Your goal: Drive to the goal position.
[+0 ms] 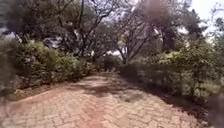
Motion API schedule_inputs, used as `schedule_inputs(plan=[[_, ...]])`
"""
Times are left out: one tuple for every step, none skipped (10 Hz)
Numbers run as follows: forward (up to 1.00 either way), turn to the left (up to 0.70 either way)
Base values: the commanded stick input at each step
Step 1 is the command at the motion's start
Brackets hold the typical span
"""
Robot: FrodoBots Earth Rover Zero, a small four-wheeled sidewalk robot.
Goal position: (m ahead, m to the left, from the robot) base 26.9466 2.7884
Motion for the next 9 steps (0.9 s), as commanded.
schedule_inputs(plan=[[0.7,0.0],[0.7,0.0],[0.7,0.0],[0.7,0.0],[0.7,0.0],[0.7,0.0],[0.7,0.0],[0.7,0.0],[0.7,0.0]])
